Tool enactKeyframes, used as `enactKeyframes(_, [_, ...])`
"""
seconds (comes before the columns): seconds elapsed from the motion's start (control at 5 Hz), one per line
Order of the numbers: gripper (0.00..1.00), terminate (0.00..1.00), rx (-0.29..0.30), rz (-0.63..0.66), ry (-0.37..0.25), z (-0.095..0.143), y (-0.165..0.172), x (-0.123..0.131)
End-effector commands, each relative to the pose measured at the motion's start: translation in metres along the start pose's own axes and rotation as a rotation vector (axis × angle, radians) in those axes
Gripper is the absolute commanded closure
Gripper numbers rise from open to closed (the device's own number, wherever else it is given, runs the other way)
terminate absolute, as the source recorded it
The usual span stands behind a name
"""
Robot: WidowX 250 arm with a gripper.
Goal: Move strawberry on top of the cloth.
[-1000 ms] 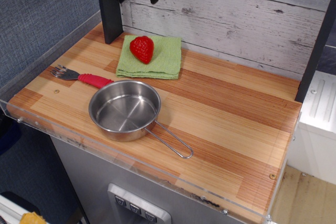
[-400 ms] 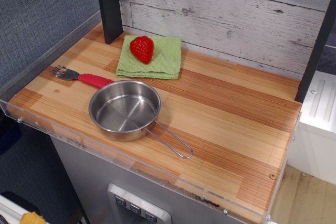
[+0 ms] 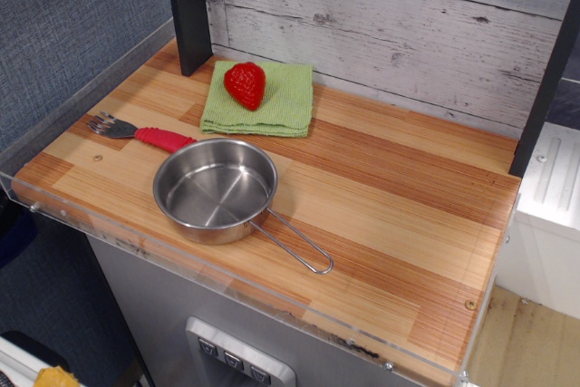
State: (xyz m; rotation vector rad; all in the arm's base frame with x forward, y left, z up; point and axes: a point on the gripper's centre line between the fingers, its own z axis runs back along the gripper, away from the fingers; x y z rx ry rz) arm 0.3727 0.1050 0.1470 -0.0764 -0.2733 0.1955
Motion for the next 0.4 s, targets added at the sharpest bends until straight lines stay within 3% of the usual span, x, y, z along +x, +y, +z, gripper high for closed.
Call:
enactKeyframes(0.0, [0.00, 0.00, 0.003, -0.016, -0.057, 0.0218, -0.0083, -0.0049])
enactKeyframes(0.2, [0.00, 1.00, 0.003, -0.016, -0.057, 0.0218, -0.0083, -0.0049])
